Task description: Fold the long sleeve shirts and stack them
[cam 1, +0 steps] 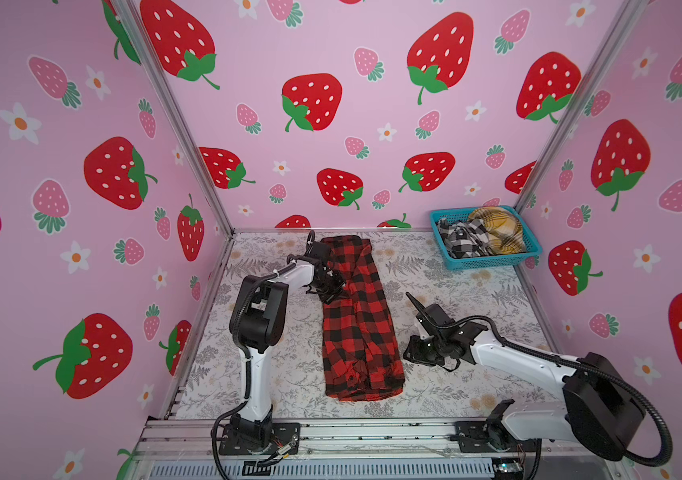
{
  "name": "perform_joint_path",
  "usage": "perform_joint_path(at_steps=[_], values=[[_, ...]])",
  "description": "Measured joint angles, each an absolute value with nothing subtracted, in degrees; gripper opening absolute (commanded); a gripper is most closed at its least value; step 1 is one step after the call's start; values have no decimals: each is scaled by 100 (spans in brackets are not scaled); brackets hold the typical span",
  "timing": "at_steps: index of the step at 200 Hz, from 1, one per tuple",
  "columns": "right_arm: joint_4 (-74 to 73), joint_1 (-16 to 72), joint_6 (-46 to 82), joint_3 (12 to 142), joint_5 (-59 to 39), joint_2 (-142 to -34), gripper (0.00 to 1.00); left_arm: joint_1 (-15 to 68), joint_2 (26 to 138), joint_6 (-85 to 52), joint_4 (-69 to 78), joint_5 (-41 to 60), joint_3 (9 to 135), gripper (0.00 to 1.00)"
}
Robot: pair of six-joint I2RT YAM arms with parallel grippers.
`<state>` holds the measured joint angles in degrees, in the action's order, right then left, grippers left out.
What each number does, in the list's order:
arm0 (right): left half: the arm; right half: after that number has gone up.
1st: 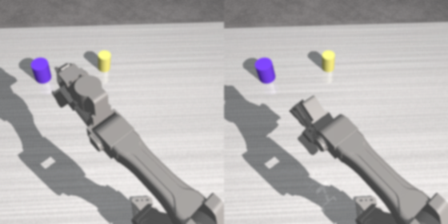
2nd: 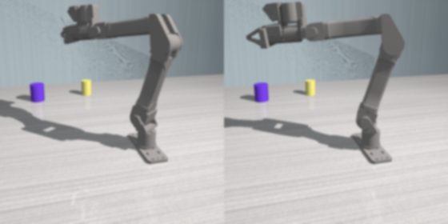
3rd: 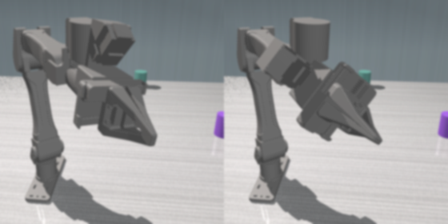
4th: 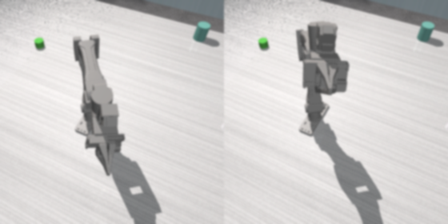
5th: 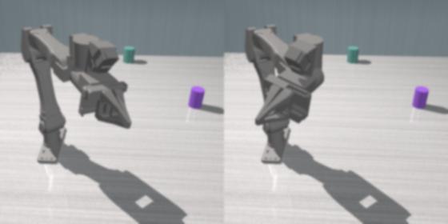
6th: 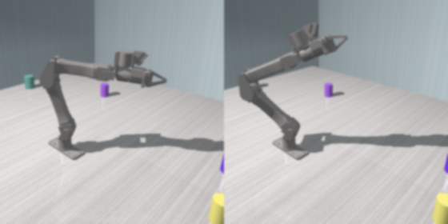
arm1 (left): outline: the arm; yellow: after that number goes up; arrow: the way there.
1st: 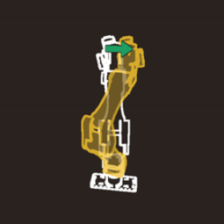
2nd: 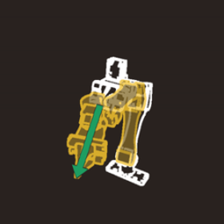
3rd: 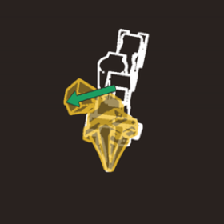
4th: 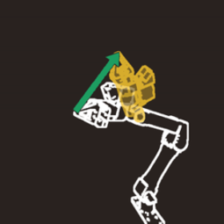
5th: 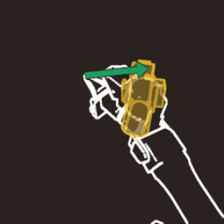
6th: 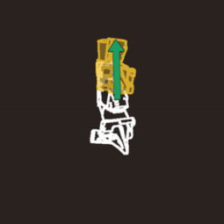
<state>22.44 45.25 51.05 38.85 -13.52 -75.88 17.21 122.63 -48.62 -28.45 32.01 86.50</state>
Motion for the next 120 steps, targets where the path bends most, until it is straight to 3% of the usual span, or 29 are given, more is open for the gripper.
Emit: perform_joint_path(at_steps=[24,34,58,120], values=[[2222,4525,5105,3975,-1352,-7677,30,1800,12444,-5002,-2541,3507,8604,0],[2233,4525,5100,4012,-1350,-7679,30,1806,12385,-5026,-2453,3511,8517,5],[2287,4525,5065,4112,-1323,-7679,35,1761,11963,-4976,-2580,3321,8208,31],[2521,4510,4772,4239,-1299,-7679,63,1267,8718,-4322,-3454,2801,7043,54]])
